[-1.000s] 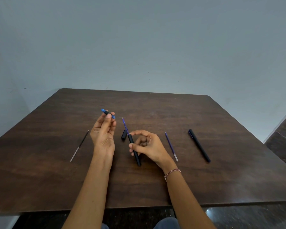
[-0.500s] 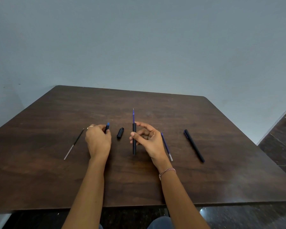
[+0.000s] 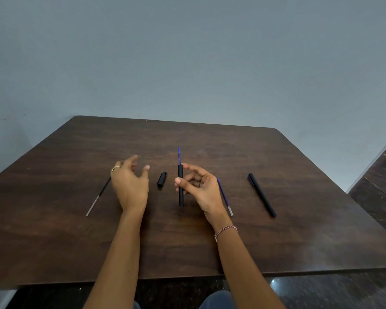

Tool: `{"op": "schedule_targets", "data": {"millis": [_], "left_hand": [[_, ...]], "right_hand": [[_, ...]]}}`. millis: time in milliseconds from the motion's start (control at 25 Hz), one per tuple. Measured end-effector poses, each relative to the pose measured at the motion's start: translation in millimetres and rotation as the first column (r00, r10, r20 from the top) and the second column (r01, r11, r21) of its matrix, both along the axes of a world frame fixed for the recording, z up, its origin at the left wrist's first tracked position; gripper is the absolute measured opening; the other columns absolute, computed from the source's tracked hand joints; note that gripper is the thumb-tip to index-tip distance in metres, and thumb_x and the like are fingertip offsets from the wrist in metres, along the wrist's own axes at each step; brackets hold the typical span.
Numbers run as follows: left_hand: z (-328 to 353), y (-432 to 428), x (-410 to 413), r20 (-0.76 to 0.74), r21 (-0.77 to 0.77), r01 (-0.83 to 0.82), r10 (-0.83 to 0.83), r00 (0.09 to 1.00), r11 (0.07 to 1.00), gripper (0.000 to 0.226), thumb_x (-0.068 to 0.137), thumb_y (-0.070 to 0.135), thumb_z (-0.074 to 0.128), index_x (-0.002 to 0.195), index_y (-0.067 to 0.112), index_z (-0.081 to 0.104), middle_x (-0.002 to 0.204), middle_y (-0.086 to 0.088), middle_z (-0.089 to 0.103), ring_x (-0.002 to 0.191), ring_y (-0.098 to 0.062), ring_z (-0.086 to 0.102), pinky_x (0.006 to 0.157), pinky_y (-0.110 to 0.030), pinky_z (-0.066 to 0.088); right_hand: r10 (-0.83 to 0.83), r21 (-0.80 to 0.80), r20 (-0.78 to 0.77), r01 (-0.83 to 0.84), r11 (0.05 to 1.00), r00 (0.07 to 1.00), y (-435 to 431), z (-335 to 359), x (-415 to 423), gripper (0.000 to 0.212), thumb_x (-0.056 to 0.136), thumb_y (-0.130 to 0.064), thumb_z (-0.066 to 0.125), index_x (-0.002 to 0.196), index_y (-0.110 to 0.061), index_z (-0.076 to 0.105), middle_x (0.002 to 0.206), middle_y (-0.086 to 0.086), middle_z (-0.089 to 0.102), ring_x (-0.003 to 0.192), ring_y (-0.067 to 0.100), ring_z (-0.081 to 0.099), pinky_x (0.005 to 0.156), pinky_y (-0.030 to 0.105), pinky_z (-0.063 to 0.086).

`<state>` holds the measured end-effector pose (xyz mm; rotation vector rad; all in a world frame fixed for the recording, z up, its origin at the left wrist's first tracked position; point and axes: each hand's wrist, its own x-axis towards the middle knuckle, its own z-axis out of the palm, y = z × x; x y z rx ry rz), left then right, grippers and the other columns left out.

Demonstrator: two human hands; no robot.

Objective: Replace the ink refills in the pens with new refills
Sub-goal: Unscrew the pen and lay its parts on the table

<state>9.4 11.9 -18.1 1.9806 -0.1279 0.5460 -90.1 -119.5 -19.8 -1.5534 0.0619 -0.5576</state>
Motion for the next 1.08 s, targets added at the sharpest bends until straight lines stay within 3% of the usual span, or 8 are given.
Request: {"op": "schedule_targets", "data": {"millis": [80, 160, 240, 320, 400, 520, 800, 1080], "left_hand": [[3.2, -3.2, -2.0, 0.056, -0.183, 0.179, -0.171, 0.984, 0.967, 0.021, 0.081, 0.018, 0.071, 0.102, 0.018, 0.069, 0.100, 0.000, 0.067, 0.087, -0.008, 0.061, 0.076, -0.017, 0.047], [6.6, -7.7, -6.8, -0.014, -0.410, 0.380, -0.423, 0.906, 0.829, 0.010, 0.080, 0.020, 0.072, 0.090, 0.024, 0.071, 0.088, 0.006, 0.072, 0.081, -0.005, 0.066, 0.070, -0.015, 0.051], [7.2, -11.2, -9.1, -0.065, -0.572, 0.457, -0.594, 0.802, 0.681, 0.009, 0.078, 0.018, 0.074, 0.085, 0.022, 0.072, 0.079, 0.006, 0.075, 0.077, -0.007, 0.069, 0.064, -0.015, 0.053], [7.8, -12.0, -8.6, -0.067, -0.668, 0.453, -0.654, 0.753, 0.590, 0.009, 0.074, 0.015, 0.075, 0.082, 0.017, 0.072, 0.074, 0.003, 0.075, 0.072, -0.010, 0.070, 0.062, -0.017, 0.054], [8.7, -10.8, -7.6, -0.053, -0.727, 0.434, -0.674, 0.737, 0.531, 0.009, 0.070, 0.015, 0.076, 0.079, 0.016, 0.073, 0.072, 0.001, 0.074, 0.069, -0.011, 0.069, 0.061, -0.018, 0.054], [8.8, -9.6, -7.5, -0.052, -0.707, 0.458, -0.685, 0.726, 0.539, 0.011, 0.071, 0.009, 0.076, 0.078, 0.016, 0.073, 0.073, 0.002, 0.075, 0.069, -0.009, 0.070, 0.059, -0.017, 0.054], [12.2, -3.4, -1.8, -0.048, -0.829, 0.304, -0.602, 0.797, 0.469, 0.009, 0.077, 0.006, 0.072, 0.083, 0.012, 0.070, 0.068, 0.001, 0.073, 0.067, -0.010, 0.070, 0.055, -0.019, 0.055], [15.7, 0.6, 3.8, -0.041, -0.911, 0.178, -0.510, 0.859, 0.372, 0.010, 0.080, 0.007, 0.071, 0.084, 0.016, 0.067, 0.071, 0.004, 0.074, 0.071, -0.010, 0.071, 0.058, -0.020, 0.055]], "right_hand": [[0.003, 0.000, 0.007, -0.003, 1.000, 1.000, -0.5, -0.5, 0.2, 0.037, 0.077, -0.011, 0.077, 0.106, -0.030, 0.063, 0.080, 0.008, 0.072, 0.075, 0.013, 0.071, 0.066, 0.021, 0.055], [0.010, -0.009, 0.007, -0.010, 1.000, 1.000, -1.0, -1.4, 0.2, 0.037, 0.076, -0.011, 0.078, 0.105, -0.028, 0.064, 0.077, 0.005, 0.072, 0.074, 0.013, 0.071, 0.066, 0.020, 0.055], [0.019, -0.030, -0.009, -0.019, 0.999, 1.000, -1.2, -2.7, 1.1, 0.035, 0.075, -0.011, 0.079, 0.104, -0.025, 0.066, 0.074, 0.000, 0.072, 0.073, 0.013, 0.071, 0.065, 0.019, 0.054], [0.021, -0.055, -0.028, -0.022, 0.998, 0.999, -0.8, -4.3, 2.6, 0.035, 0.074, -0.011, 0.080, 0.104, -0.023, 0.067, 0.073, 0.000, 0.072, 0.073, 0.013, 0.071, 0.065, 0.018, 0.053], [0.020, -0.078, -0.043, -0.023, 0.997, 0.999, -0.9, -5.2, 3.8, 0.035, 0.073, -0.011, 0.081, 0.103, -0.024, 0.068, 0.074, 0.000, 0.072, 0.074, 0.012, 0.071, 0.069, 0.019, 0.054], [0.027, -0.112, -0.055, -0.033, 0.993, 0.998, -1.3, -5.2, 3.9, 0.034, 0.073, -0.014, 0.081, 0.102, -0.027, 0.067, 0.074, -0.002, 0.073, 0.075, 0.012, 0.071, 0.071, 0.019, 0.055], [0.067, -0.147, -0.133, -0.087, 0.985, 0.989, -1.2, -5.7, 5.1, 0.033, 0.073, -0.013, 0.081, 0.102, -0.025, 0.068, 0.075, 0.001, 0.072, 0.070, 0.007, 0.069, 0.064, 0.017, 0.052], [0.075, -0.148, -0.178, -0.102, 0.984, 0.981, -2.3, -3.6, 5.7, 0.032, 0.074, -0.013, 0.080, 0.103, -0.021, 0.070, 0.077, 0.002, 0.073, 0.077, 0.012, 0.071, 0.080, 0.026, 0.056]]}}
